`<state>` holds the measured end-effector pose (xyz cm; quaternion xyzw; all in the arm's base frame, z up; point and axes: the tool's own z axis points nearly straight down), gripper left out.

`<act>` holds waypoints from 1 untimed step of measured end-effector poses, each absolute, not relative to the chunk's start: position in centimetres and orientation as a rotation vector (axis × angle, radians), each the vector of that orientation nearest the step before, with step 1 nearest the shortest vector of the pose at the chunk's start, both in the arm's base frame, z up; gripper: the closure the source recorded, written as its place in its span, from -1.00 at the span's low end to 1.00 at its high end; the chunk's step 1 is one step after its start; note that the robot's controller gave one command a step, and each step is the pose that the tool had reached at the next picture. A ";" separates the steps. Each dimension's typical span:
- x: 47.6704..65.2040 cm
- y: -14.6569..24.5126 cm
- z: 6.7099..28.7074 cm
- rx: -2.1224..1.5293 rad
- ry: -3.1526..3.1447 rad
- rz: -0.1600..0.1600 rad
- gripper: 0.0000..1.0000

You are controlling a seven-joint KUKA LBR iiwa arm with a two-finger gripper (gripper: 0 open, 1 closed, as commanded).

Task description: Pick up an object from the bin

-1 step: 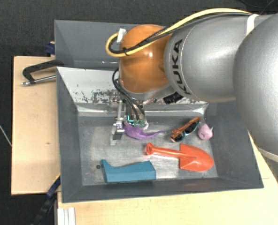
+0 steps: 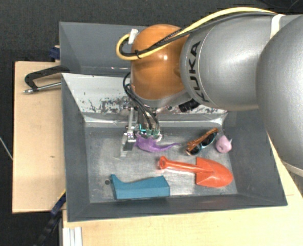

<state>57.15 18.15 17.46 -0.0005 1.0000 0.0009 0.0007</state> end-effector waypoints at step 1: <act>57.3 14.9 16.0 0.119 3.138 0.004 -1.00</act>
Offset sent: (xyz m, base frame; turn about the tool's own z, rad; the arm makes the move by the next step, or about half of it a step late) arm -0.0077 -0.0825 -0.0530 0.2281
